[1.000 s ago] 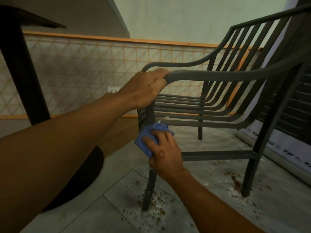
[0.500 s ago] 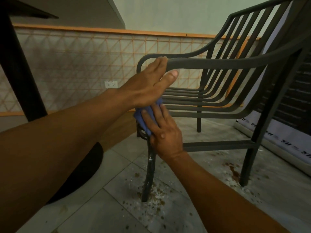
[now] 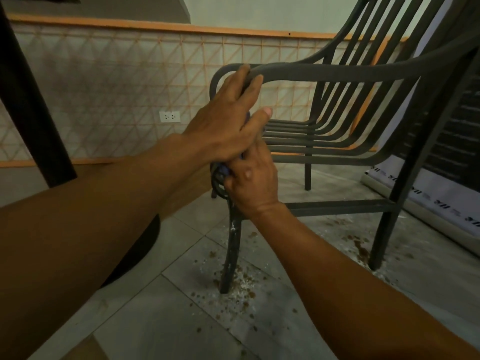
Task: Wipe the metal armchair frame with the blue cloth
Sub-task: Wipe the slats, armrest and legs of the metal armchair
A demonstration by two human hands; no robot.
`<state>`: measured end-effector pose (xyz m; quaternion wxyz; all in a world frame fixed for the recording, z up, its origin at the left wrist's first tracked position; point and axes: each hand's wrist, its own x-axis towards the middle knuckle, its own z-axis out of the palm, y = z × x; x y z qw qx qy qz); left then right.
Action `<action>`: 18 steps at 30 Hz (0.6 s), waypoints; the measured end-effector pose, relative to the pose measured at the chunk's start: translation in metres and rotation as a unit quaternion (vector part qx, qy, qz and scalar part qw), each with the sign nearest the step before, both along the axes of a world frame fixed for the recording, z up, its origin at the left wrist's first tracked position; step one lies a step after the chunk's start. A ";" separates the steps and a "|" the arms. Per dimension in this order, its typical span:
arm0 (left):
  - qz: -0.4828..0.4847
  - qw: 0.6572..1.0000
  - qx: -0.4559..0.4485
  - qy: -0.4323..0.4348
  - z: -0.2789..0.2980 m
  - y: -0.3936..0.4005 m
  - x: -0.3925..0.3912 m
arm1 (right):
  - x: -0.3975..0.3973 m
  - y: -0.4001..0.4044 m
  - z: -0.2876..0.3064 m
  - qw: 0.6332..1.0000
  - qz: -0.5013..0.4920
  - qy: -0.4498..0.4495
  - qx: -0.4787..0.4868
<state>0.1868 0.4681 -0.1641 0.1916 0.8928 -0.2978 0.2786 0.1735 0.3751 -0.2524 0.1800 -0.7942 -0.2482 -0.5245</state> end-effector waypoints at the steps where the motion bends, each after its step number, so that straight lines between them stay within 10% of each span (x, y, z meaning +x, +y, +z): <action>1: -0.002 1.000 0.007 -0.012 -0.002 0.001 -0.001 | 0.002 0.001 -0.007 1.000 -0.006 0.007 -0.015; 10: 0.025 0.995 0.028 -0.091 -0.056 0.016 -0.006 | -0.019 -0.021 -0.127 0.984 -0.038 0.142 -0.101; 18: 0.048 0.995 0.047 -0.079 -0.094 0.020 -0.005 | -0.029 -0.015 -0.093 0.990 0.026 0.135 0.020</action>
